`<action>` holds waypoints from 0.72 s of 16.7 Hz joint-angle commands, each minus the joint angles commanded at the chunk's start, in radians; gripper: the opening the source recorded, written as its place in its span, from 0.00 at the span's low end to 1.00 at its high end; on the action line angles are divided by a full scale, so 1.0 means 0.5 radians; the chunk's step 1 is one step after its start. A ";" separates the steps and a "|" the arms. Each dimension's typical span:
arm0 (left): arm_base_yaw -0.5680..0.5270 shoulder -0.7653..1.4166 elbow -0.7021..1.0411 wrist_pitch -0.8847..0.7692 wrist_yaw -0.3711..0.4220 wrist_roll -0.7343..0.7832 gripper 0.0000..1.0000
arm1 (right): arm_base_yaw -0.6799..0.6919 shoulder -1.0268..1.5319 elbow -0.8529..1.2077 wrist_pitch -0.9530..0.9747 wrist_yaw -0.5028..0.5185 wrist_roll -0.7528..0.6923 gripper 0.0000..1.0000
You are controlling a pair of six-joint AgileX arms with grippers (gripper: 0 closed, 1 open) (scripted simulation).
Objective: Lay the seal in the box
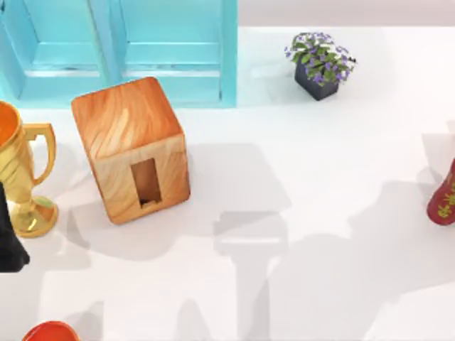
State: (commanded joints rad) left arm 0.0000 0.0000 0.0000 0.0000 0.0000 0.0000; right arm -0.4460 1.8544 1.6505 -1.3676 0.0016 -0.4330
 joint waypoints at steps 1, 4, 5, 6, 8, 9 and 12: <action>0.000 0.000 0.000 0.000 0.000 0.000 1.00 | 0.001 0.001 -0.007 0.007 0.000 -0.001 0.00; 0.000 0.000 0.000 0.000 0.000 0.000 1.00 | 0.003 0.005 -0.143 0.149 -0.002 0.000 0.00; 0.000 0.000 0.000 0.000 0.000 0.000 1.00 | 0.003 0.009 -0.212 0.229 -0.002 0.002 0.00; 0.000 0.000 0.000 0.000 0.000 0.000 1.00 | 0.002 0.015 -0.288 0.317 -0.002 0.003 0.00; 0.000 0.000 0.000 0.000 0.000 0.000 1.00 | 0.001 0.028 -0.419 0.453 -0.003 0.003 0.00; 0.000 0.000 0.000 0.000 0.000 0.000 1.00 | 0.001 0.031 -0.454 0.489 -0.003 0.004 0.00; 0.000 0.000 0.000 0.000 0.000 0.000 1.00 | 0.001 0.032 -0.469 0.504 -0.003 0.004 0.00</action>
State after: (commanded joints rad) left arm 0.0000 0.0000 0.0000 0.0000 0.0000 0.0000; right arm -0.4456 1.8703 1.4161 -1.1155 0.0000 -0.4309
